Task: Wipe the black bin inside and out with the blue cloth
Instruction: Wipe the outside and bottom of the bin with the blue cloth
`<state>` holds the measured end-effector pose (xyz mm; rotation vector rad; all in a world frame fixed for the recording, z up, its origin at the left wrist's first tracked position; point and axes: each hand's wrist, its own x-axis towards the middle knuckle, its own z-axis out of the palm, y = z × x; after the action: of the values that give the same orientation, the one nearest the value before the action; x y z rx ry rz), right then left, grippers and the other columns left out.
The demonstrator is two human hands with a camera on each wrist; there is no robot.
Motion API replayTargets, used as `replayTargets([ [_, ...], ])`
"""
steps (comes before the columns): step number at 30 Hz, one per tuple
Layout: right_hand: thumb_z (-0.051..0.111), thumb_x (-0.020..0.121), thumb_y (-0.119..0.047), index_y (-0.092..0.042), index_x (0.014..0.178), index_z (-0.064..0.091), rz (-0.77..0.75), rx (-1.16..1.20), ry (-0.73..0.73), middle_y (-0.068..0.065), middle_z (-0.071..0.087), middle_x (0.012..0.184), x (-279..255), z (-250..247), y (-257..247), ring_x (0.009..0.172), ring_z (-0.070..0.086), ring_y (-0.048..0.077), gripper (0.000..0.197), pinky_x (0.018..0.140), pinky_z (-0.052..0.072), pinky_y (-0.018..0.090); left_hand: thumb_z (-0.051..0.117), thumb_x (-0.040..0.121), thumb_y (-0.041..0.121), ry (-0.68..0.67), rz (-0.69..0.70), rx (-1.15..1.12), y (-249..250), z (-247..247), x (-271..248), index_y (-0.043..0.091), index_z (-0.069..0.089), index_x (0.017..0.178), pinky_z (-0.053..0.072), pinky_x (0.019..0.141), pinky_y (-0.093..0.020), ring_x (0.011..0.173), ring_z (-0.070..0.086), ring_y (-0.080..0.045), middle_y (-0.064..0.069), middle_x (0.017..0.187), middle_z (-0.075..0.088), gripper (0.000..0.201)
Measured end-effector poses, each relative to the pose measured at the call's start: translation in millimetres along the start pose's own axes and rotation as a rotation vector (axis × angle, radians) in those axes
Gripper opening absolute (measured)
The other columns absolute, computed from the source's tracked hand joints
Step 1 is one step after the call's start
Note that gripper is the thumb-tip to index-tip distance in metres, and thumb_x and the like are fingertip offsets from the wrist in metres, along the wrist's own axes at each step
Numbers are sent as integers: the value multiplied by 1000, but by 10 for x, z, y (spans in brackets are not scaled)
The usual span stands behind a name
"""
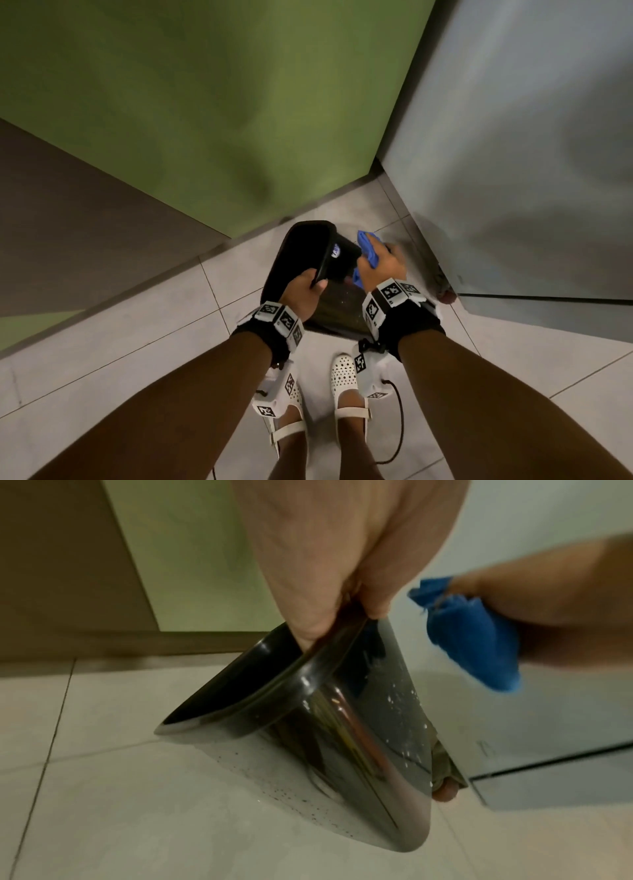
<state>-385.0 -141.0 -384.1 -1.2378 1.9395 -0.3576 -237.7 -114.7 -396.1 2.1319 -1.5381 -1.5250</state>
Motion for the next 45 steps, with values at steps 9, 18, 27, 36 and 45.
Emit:
replayTargets([
  [9, 50, 93, -29, -22, 142, 33, -104, -102, -178, 12, 26, 148, -174, 372, 9, 131, 30, 30, 53, 112, 29, 35, 37, 98, 15, -46, -162, -727, -37, -8, -6, 13, 52, 105, 39, 106, -49, 110, 54, -30, -20, 113, 54, 16],
  [18, -6, 71, -62, -21, 148, 8, -259, -450, -227, 11, 2, 158, -59, 900, 224, 144, -2, 39, 88, 116, 5, 51, 32, 99, 31, -28, -241, -777, -149, 60, 238, 22, 45, 124, 39, 108, -47, 120, 52, -27, -13, 133, 52, 30],
  [27, -5, 79, -52, -28, 148, 4, -391, -434, -264, 8, -2, 158, -63, 1081, 264, 144, -6, 38, 74, 116, 1, 49, 16, 96, 52, 92, -220, -596, -202, 36, 377, 21, 45, 133, 26, 116, -41, 132, 42, -21, -5, 141, 47, 56],
  [36, 21, 98, -44, -35, 146, -3, -237, -412, -195, 2, -10, 158, 105, 1229, 276, 145, -11, 30, 55, 116, -1, 52, 21, 99, 40, 185, -203, -424, -382, -57, 488, 15, 45, 135, 25, 98, -17, 131, 43, -24, -8, 141, 49, 50],
  [45, 23, 99, -41, -29, 148, 4, 190, -290, -64, 9, -4, 158, 472, 1035, 469, 145, -5, 34, 54, 116, 5, 50, 20, 99, 40, 210, -169, -502, -422, -5, 532, 14, 37, 140, 21, 97, -17, 137, 35, -21, -7, 146, 42, 51],
])
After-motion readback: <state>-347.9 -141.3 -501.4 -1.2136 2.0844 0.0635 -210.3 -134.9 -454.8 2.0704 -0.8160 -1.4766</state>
